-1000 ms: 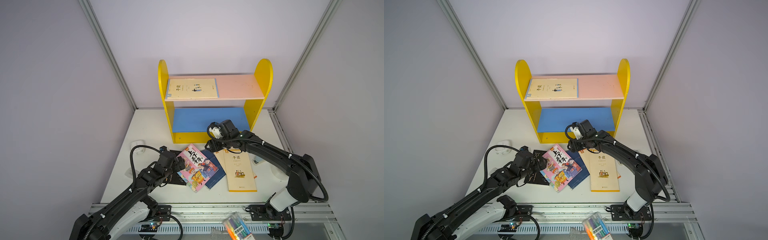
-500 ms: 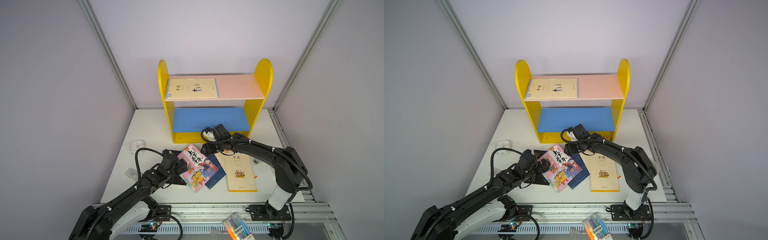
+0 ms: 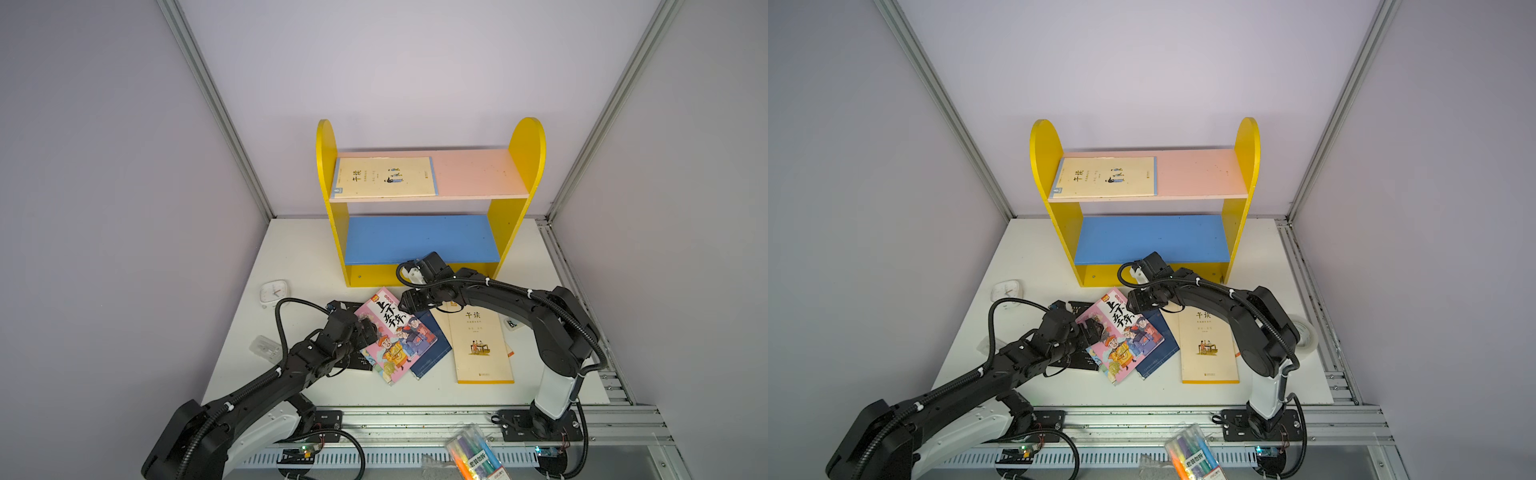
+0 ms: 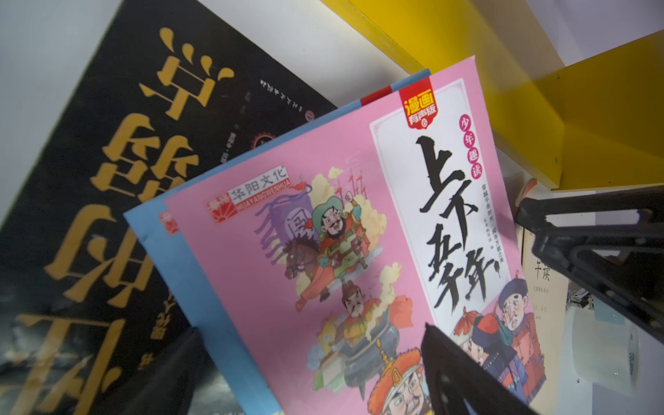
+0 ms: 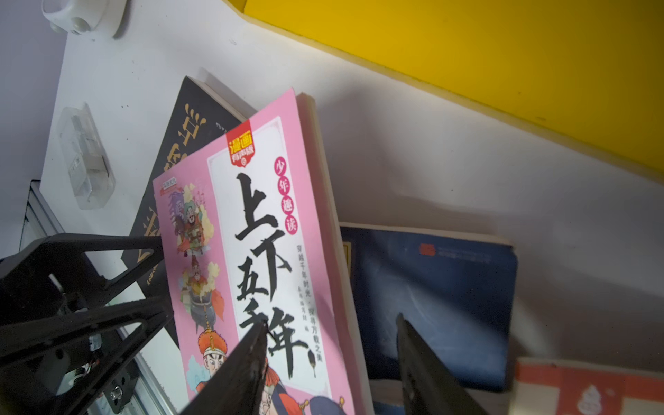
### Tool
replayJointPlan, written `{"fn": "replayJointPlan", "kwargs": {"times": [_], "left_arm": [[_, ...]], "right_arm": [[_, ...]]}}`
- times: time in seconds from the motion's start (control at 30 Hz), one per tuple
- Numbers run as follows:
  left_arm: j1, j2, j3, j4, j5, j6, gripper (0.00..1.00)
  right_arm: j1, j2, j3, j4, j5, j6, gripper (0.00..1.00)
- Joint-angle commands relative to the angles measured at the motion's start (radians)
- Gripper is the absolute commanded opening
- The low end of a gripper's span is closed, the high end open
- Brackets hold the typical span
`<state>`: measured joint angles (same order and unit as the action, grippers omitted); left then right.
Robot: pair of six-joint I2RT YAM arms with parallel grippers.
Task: Stacking books/files
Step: Pick up the book from the book.
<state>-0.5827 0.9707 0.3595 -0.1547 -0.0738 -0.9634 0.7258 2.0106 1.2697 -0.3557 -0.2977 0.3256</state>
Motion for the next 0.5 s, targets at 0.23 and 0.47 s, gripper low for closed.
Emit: {"fn": "replayJointPlan", "kwargs": {"times": [0.23, 0.47], "left_arm": [[-0.003, -0.009, -0.028, 0.141, 0.012, -0.026, 0.97], [-0.003, -0.033, 0.013, 0.037, 0.0, -0.008, 0.97]], "right_arm": [[0.01, 0.061, 0.026, 0.03, -0.008, 0.006, 0.57], [0.009, 0.073, 0.027, 0.029, 0.015, 0.006, 0.56]]}}
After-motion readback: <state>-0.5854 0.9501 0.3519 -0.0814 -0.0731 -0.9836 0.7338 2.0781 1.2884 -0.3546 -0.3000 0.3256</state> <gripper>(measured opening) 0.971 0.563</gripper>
